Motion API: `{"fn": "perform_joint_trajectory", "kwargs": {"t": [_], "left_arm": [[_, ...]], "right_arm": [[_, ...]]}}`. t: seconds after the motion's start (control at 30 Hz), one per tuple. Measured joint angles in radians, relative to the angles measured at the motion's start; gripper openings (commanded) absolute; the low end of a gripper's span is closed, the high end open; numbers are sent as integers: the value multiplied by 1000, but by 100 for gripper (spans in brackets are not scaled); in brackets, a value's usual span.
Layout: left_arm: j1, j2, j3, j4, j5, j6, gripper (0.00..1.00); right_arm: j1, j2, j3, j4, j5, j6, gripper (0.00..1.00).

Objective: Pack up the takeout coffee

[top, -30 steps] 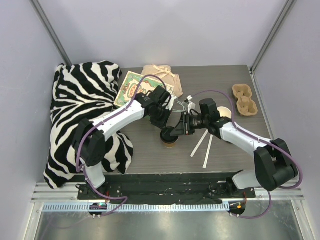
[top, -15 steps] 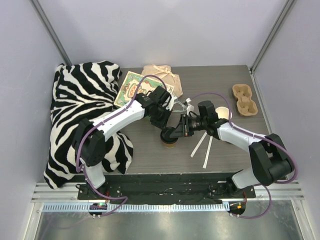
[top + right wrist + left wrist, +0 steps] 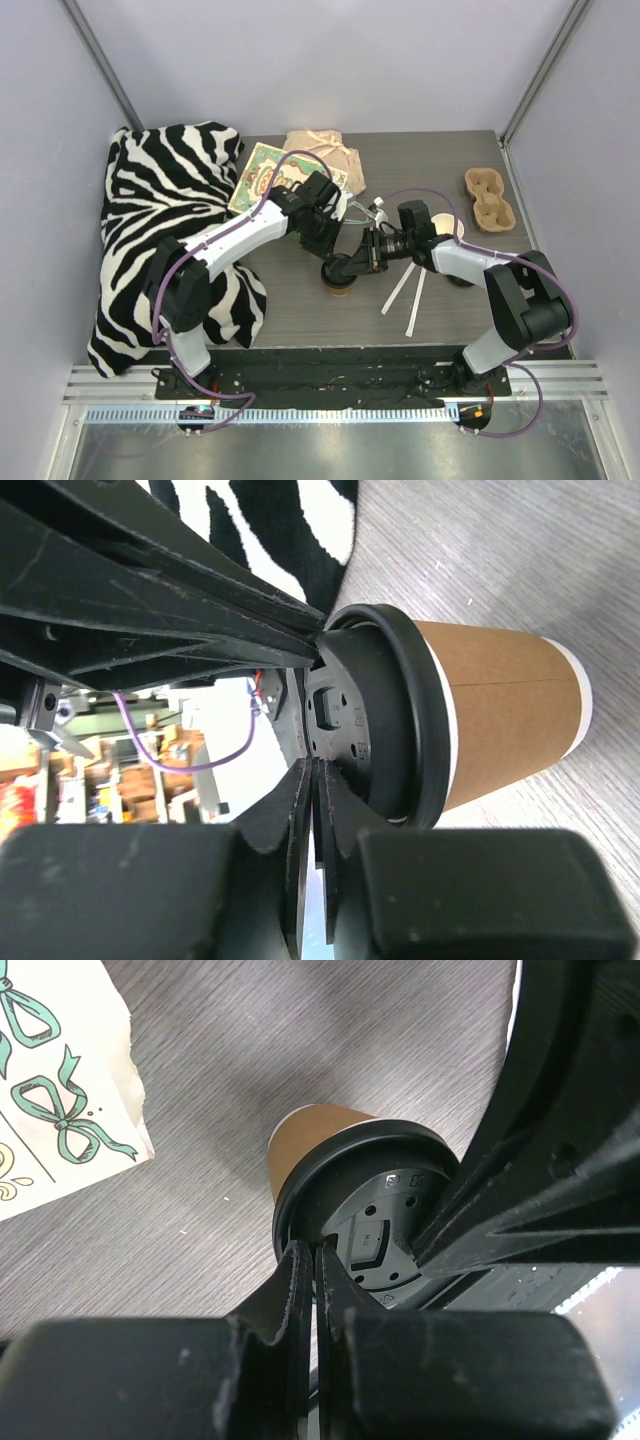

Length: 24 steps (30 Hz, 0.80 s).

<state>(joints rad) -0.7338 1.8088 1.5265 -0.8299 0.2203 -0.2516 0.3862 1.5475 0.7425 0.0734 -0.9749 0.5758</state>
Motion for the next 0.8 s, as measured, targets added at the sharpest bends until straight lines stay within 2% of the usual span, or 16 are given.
{"fn": "perform_joint_trajectory", "kwargs": {"t": [0.23,0.37,0.47,0.6,0.8], "left_arm": [[10,-2,-11,11,26,2,6],[21,-2,-16,17,47,2,11],[31,-2,-21,21,66,2,16],[58,-5,-42,39,116,-3,33],[143,-83,-125,91,264,-47,40]], "right_arm": [[-20,40,10,5,-48,37,13],[-27,57,15,6,-68,53,13],[-30,65,19,5,-79,57,13],[-30,67,23,-3,-82,56,13],[-31,70,32,-29,-80,51,12]]}}
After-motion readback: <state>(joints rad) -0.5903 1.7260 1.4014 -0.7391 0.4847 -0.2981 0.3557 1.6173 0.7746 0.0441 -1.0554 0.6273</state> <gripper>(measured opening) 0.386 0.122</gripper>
